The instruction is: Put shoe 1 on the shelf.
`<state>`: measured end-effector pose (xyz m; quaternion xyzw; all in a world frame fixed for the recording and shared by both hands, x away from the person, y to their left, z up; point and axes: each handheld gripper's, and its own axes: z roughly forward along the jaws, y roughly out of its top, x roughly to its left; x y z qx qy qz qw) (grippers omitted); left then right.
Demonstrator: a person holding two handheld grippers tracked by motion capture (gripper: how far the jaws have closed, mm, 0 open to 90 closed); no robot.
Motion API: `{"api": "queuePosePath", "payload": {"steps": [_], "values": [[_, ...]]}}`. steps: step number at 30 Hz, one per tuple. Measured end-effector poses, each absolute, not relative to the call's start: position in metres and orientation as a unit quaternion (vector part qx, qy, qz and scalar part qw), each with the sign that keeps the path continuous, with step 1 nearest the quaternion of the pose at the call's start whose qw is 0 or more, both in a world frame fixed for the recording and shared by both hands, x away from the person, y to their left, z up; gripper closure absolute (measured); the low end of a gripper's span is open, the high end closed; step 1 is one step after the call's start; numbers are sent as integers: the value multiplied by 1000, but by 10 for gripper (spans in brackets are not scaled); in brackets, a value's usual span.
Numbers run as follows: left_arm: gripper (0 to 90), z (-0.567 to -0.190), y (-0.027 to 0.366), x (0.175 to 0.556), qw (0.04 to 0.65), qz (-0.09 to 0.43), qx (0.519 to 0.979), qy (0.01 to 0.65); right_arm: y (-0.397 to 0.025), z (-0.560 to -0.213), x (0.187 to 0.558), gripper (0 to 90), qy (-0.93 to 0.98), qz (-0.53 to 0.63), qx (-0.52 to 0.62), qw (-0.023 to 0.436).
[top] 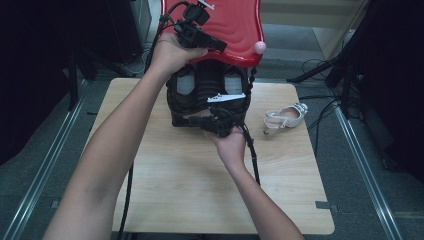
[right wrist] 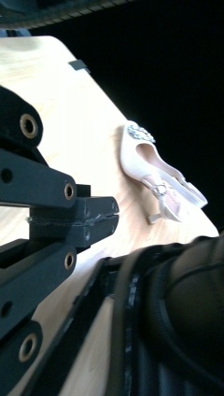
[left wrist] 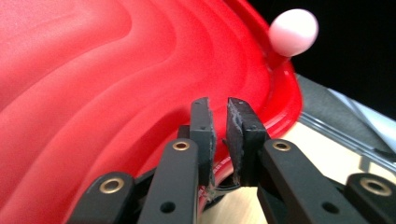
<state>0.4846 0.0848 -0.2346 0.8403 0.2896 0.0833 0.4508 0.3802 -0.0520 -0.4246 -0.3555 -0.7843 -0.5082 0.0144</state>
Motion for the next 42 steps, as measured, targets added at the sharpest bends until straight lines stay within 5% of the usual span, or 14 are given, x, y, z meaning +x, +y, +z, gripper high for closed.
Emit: {"api": "queuePosePath", "payload": {"steps": [10,25,42], "values": [[643,-222,102,458,436,69,849,289,-85,-434,350,704,-787,-512,-345,21],[489,-246,127,403,449,53,847,278,-142,-452,322,552,-783,-515,-349,-5],[442,-330,146,366,444,32,855,266,-171,-473,316,547,-781,-491,-385,-29]]}}
